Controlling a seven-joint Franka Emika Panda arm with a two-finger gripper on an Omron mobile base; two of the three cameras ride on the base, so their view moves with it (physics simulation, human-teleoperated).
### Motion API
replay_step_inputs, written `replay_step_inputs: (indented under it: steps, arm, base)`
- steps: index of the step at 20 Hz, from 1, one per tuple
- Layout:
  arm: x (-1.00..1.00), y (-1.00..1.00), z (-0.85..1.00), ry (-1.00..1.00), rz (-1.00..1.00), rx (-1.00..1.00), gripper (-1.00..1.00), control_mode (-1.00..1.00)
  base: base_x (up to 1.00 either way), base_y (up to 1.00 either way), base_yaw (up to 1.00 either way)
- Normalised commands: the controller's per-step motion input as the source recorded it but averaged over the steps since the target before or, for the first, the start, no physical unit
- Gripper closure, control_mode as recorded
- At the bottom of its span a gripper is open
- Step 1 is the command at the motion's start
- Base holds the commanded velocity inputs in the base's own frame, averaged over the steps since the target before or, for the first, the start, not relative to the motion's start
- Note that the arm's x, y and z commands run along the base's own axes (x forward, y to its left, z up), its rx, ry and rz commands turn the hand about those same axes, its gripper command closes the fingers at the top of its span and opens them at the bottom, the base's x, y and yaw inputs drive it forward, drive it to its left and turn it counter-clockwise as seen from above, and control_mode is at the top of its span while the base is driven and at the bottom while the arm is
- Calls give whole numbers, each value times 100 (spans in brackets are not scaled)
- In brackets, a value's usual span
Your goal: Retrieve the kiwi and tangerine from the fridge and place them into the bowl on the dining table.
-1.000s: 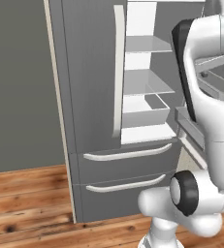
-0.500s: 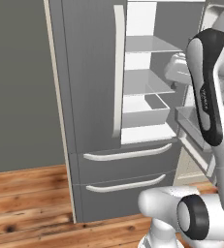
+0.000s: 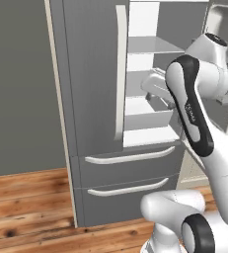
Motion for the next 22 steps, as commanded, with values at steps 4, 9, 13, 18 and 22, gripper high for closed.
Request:
replay_step_inputs:
  steps: [4,9,13,18,22]
  arm:
    - [100,20,0,20,0,0,-100,-100]
    - [99,22,-1,-3,0,-2,-100,-100]
    - [76,21,-13,-25,-1,-7,-100,-100]
    - [50,10,-12,-32,-4,-7,-100,-100]
    - [36,0,0,-24,-1,-2,-100,-100]
  base:
    - [0,0,0]
    - [0,0,0]
    - [0,0,0]
    - [0,0,0]
    - [0,0,0]
